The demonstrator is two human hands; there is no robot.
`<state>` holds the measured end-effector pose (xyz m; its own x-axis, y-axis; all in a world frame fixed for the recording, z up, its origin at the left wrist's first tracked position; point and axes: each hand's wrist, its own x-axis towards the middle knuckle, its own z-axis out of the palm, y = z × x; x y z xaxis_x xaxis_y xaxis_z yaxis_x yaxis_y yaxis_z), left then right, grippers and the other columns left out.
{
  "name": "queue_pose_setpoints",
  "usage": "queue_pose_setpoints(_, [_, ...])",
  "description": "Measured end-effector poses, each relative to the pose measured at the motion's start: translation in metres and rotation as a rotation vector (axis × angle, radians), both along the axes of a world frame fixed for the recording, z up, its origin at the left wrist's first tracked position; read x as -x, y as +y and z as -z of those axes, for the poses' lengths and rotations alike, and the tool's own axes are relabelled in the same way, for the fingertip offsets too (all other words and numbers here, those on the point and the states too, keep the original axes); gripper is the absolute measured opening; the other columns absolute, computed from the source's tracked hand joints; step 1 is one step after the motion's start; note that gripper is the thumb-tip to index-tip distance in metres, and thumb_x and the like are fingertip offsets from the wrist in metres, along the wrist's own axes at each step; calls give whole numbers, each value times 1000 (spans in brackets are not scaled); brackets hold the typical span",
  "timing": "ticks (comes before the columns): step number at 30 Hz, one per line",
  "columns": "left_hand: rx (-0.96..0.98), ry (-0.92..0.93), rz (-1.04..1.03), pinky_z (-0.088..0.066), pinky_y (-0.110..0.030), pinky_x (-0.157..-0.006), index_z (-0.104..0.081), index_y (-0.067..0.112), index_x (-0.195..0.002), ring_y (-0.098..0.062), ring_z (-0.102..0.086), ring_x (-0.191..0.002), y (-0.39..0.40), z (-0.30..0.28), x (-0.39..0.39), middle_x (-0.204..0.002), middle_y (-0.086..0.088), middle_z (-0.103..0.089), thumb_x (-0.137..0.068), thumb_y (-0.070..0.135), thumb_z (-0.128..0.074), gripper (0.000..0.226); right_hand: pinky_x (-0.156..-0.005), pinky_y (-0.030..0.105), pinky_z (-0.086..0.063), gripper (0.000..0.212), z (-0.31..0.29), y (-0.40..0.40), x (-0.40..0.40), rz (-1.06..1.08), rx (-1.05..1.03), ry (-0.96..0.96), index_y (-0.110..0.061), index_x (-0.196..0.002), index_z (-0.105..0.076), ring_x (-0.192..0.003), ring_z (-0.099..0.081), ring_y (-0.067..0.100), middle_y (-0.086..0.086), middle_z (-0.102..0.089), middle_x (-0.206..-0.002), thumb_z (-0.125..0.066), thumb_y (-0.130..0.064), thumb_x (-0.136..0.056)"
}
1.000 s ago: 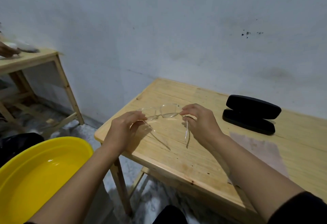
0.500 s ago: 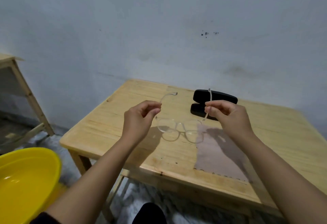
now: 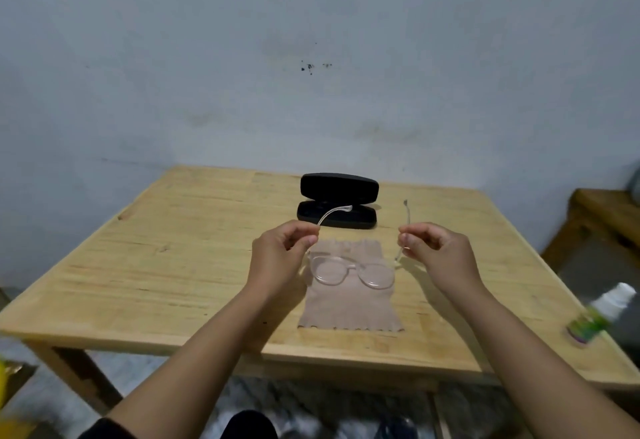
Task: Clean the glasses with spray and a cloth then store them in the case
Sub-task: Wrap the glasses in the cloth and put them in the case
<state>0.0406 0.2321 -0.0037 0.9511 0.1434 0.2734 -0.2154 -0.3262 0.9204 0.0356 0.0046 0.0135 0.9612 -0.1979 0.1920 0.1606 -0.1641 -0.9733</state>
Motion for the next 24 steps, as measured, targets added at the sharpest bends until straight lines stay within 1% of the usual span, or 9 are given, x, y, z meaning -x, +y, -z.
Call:
queue_pose_setpoints(2, [9,22,-11,-48,-11,-71,-71,29,-90,3,-63,-85,-3,1,0,-88,15,-70,-85,14,-63,18,-62,11,-53,13,1,0,1,0,-26,22,-8,-93,-71,-73,-63,14,9,-69,-81,-64,-3,-84])
queue_pose_setpoints(4, [1,24,-6,-47,-7,-71,-71,29,-90,5,-63,-85,-2,4,0,-89,15,-70,-85,14,-64,17,-59,9,-51,13,3,0,0,2,-28,35,-9,-93,-72,-75,-64,14,10,-69,-83,-64,-4,-84])
queue_pose_setpoints(7, [-36,-4,3,-46,-2,-70,-71,28,-89,8,-63,-83,0,6,-1,-88,15,-71,-84,14,-65,15,-63,12,-52,12,6,0,-1,3,-25,36,-16,-87,-73,-79,-66,15,8,-71,-85,-65,-7,-83])
queue_pose_setpoints(11, [-56,-18,12,-47,-4,-72,-71,27,-89,7,-64,-82,2,7,0,-88,14,-71,-84,14,-66,15,-68,19,-54,12,10,0,-2,0,-28,39,-19,-84,-73,-83,-67,16,7,-72,-85,-66,-9,-83])
queue_pose_setpoints(18, [-96,-41,14,-50,-10,-76,-70,30,-88,2,-66,-83,6,5,2,-84,14,-71,-83,14,-66,17,-65,17,-53,13,12,2,1,-17,-27,39,-20,-83,-72,-81,-66,16,8,-71,-84,-66,-8,-83])
queue_pose_setpoints(21, [-94,-43,7,-47,-5,-73,-70,30,-88,3,-65,-83,7,6,3,-84,14,-71,-83,14,-66,17,-66,15,-53,12,13,3,2,-19,-11,33,-19,-86,-72,-83,-67,15,7,-72,-87,-66,-10,-84])
queue_pose_setpoints(24, [-103,-41,5,-45,-2,-72,-71,26,-92,5,-65,-84,8,7,4,-88,11,-72,-84,14,-66,16,-72,19,-52,12,13,2,4,-21,40,28,-22,-89,-72,-88,-67,16,1,-72,-88,-67,-12,-83])
